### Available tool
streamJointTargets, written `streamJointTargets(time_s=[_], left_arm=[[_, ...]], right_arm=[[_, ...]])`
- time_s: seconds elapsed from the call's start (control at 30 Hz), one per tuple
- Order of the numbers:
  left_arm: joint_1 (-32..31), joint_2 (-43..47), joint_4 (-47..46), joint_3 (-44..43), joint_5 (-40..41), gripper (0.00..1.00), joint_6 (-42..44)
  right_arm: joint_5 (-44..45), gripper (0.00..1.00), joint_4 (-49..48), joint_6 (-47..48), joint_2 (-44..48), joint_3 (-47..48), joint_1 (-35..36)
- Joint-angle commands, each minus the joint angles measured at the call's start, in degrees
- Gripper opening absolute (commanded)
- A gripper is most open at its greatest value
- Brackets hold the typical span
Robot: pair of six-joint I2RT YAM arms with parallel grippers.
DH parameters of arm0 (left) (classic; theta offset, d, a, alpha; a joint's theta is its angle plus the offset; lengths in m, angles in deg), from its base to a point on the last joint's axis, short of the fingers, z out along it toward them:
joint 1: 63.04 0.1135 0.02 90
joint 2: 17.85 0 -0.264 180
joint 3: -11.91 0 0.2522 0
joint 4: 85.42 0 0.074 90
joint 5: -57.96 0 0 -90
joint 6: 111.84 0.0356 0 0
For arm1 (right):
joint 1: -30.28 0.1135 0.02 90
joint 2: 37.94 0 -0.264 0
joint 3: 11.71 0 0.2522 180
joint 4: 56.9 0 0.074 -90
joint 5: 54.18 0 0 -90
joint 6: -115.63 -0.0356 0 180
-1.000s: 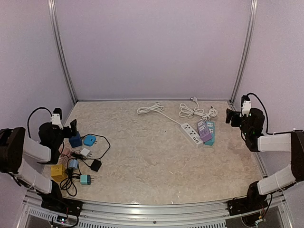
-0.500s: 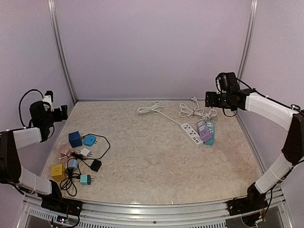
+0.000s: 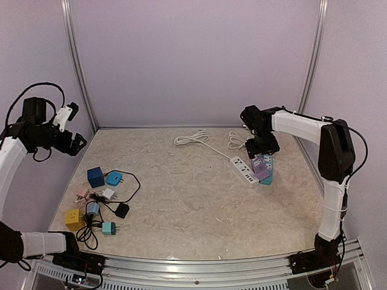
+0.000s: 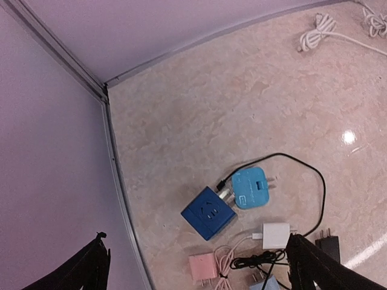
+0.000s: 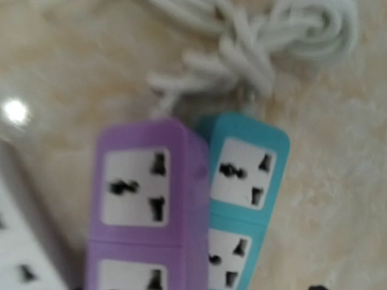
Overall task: Insert the plug
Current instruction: Pick up the socket from the center of the board.
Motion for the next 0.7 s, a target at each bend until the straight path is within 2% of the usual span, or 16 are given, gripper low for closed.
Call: streamJointTargets(time_s=[0.0, 0.17, 0.4, 0.53, 0.67], left_arm=[[-1.0, 0.7, 14.1, 4.2, 1.9, 0.99, 1.7], [-1.1, 0.2, 13.0, 7.7, 1.4, 0.99, -0.3], [-1.1, -0.9, 12.6, 7.8, 1.6, 0.99, -0.7], [-1.0, -0.6, 12.8, 7.6, 1.4, 0.99, -0.8], [-1.1, 0.5, 12.5, 8.2, 1.7, 0.99, -0.2]], right_arm=[[2.2, 0.78, 5.3, 0.0, -2.0, 0.8, 0.7], [-1.9, 0.77, 2.0, -0.2, -3.2, -2.2, 0.8], [-1.7, 0.77, 1.6, -0.2, -7.1, -1.6, 1.6], [5.1, 0.68, 4.7, -0.6, -10.3, 1.0, 1.9], [8.4, 0.6, 6.2, -0.2, -11.7, 1.1, 1.9]])
